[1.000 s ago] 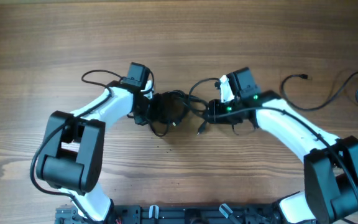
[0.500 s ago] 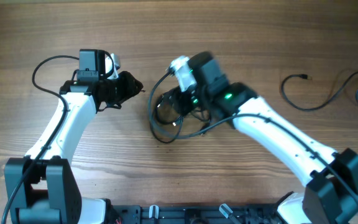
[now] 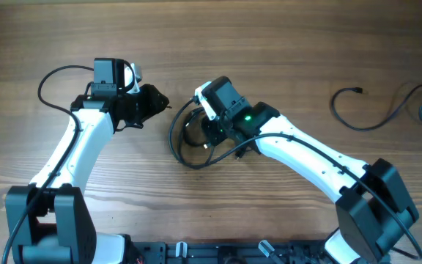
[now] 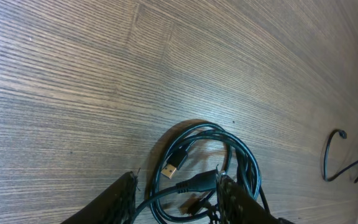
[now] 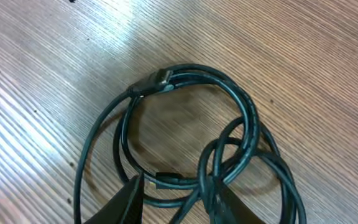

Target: Untangle cables

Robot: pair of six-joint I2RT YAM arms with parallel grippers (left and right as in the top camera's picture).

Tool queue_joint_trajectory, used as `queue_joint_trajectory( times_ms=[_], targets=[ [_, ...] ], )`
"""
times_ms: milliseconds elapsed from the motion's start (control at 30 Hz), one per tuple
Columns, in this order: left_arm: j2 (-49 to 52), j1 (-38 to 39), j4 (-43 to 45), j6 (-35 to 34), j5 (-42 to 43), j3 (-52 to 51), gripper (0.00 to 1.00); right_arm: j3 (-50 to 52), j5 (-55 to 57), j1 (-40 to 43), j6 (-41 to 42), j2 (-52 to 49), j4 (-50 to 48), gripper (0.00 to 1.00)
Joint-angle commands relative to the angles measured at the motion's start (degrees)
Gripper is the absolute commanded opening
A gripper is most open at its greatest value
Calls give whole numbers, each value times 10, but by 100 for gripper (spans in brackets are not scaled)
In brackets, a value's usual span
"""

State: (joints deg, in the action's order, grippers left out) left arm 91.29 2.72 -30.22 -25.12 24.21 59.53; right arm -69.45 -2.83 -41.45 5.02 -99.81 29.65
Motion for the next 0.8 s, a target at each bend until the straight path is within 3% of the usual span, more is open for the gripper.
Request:
queue_joint_trajectory(
  times_ms=[0,100,567,767],
  targets=[
    [8,2,0,9,-5,3,45,-2,17,-9,-30,-37,-6,35],
    [8,2,-1,9,-5,3,45,-2,86,-9,-68,-66,-25,35],
    [8,2,-1,9,-5,3,47,-2,98,-31,-128,-69,-34,34],
    [8,2,-1,9,-5,3,48,-2,225,-48,-203,-79,-34,33]
  ],
)
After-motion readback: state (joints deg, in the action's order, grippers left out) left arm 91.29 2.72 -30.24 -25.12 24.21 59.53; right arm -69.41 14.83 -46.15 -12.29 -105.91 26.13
